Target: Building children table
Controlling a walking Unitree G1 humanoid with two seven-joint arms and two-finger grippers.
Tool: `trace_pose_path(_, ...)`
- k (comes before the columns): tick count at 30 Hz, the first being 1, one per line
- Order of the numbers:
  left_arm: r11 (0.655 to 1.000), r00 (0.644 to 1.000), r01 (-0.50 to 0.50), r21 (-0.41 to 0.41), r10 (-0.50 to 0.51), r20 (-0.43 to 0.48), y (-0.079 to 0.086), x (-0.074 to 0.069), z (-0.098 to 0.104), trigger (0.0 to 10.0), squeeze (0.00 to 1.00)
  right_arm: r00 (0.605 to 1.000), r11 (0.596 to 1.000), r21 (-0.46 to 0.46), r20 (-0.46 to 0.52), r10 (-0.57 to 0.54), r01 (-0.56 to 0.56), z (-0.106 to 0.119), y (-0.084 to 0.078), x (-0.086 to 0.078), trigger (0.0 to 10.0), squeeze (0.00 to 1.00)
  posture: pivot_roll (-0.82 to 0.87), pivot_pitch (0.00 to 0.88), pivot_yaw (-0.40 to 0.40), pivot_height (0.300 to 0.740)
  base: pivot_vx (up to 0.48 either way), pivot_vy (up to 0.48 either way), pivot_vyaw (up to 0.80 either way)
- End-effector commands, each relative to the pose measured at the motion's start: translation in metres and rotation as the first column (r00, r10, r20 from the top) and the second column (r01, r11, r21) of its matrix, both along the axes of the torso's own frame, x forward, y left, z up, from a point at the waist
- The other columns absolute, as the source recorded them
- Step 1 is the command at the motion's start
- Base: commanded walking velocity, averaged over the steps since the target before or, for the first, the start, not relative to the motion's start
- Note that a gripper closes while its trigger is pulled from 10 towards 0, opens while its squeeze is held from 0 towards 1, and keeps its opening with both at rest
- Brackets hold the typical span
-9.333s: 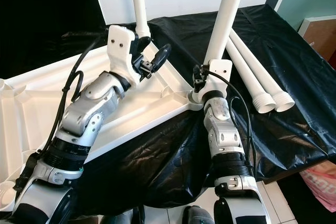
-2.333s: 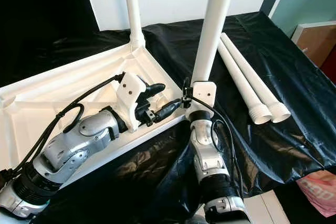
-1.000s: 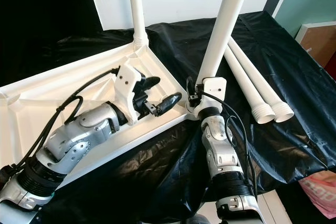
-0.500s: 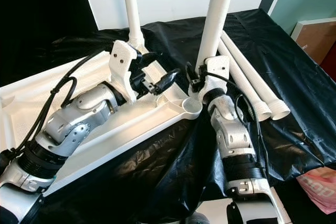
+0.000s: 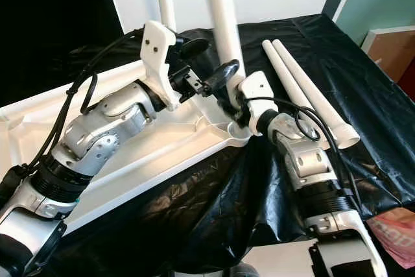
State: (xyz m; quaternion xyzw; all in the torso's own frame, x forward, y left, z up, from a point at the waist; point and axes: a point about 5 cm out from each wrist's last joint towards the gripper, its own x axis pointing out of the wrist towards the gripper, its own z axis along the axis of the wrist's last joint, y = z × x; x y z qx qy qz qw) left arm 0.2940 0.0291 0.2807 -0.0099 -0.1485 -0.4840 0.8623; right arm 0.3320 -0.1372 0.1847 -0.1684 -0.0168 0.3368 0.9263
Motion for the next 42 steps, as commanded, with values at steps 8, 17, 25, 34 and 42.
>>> trace_pose_path(8, 0.813, 0.814, 0.573, 0.103, -0.579, 0.04, -0.011, -0.027, 0.007, 10.0, 0.0, 0.992, 0.99, -0.059, -0.039, 0.123, -0.125, -0.001, 0.002, -0.01, 10.0, 0.0, -0.01, 0.095, 0.004, 0.74, 0.0, 0.0, 0.0)
trace_pose_path(17, 0.751, 0.751, 0.66, -0.006, -0.66, 0.009, -0.009, -0.032, 0.017, 0.0, 0.0, 0.99, 0.987, -0.076, -0.044, 0.136, -0.14, -0.001, 0.001, -0.01, 10.0, 0.0, -0.01, 0.094, 0.005, 0.74, 0.0, 0.0, 0.0)
trace_pose_path(25, 0.743, 0.743, 0.669, -0.025, -0.669, 0.01, -0.009, -0.033, 0.02, 0.0, 0.0, 0.994, 0.991, -0.075, -0.023, 0.111, -0.112, 0.0, -0.001, -0.007, 10.0, 0.0, -0.01, 0.086, 0.007, 0.74, 0.0, 0.0, 0.0)
trace_pose_path(34, 0.757, 0.758, 0.652, -0.053, -0.651, 0.023, -0.009, -0.03, 0.027, 0.0, 0.0, 0.996, 0.996, -0.008, -0.011, 0.085, -0.085, 0.004, 0.001, -0.006, 10.0, 0.0, -0.02, 0.075, 0.015, 0.74, 0.0, 0.0, 0.0)
trace_pose_path(42, 0.812, 0.816, 0.578, -0.083, -0.574, 0.064, -0.012, -0.026, 0.044, 10.0, 0.0, 0.998, 0.997, 0.055, 0.027, 0.048, -0.05, 0.014, 0.001, -0.004, 10.0, 1.0, -0.02, 0.075, 0.019, 0.74, 0.0, 0.0, 0.0)
